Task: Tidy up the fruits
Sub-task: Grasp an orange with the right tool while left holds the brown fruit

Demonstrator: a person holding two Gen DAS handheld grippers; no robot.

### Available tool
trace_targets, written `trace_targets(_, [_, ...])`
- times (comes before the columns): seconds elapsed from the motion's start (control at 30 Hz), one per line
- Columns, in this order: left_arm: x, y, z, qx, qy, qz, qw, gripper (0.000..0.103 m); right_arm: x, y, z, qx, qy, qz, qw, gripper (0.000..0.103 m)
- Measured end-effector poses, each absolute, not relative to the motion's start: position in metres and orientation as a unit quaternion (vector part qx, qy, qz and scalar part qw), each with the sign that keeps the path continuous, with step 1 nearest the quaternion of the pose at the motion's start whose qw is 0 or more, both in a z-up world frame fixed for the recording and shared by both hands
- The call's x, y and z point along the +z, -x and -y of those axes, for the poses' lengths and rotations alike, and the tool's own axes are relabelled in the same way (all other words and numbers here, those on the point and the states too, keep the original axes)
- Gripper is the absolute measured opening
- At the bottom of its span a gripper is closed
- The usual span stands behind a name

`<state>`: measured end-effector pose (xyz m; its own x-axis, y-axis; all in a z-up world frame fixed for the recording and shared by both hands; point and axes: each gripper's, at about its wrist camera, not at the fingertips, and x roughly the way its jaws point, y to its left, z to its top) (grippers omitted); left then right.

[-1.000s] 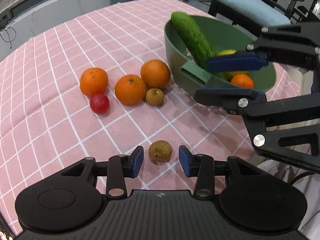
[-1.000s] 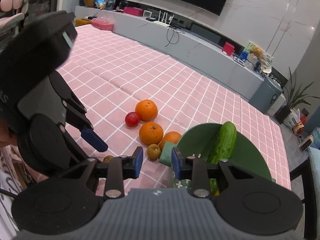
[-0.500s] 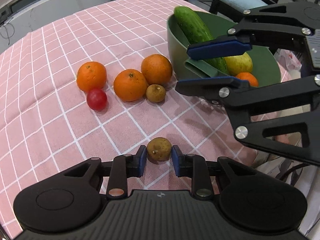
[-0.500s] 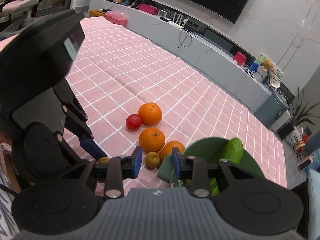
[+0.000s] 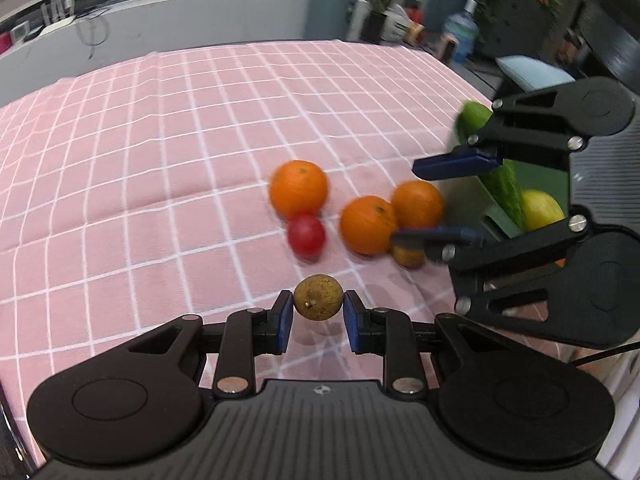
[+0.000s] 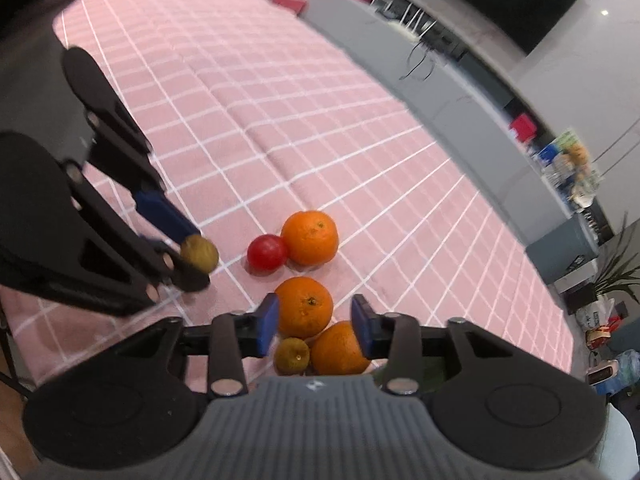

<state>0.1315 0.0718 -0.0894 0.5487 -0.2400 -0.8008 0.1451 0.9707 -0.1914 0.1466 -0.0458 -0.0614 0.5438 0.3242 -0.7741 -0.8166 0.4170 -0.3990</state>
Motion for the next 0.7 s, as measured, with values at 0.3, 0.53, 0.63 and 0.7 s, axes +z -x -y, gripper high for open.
trace_targets(0.3, [-0.086,-0.126,-0.083,-0.108,0.064,-0.454,0.882,0.03,-0.082,-0.175,0.022,0.364,0.419,-0.372,0.744,0.043])
trace_targets(0.53, [-0.086,-0.126,-0.081,-0.108,0.059,-0.457,0.881,0.03,-0.091,-0.181,0.017,0.363,0.414,-0.393,0.737,0.041])
trace_targets(0.63, [-0.085,-0.128,-0.079,-0.106,0.058,-0.456,0.882,0.03,-0.089,-0.182,0.018,0.361,0.411,-0.394,0.739,0.04])
trace_targets(0.7, [-0.083,-0.127,-0.079,-0.103,0.056,-0.454,0.883,0.03,-0.088,-0.182,0.02,0.361,0.403,-0.393,0.743,0.039])
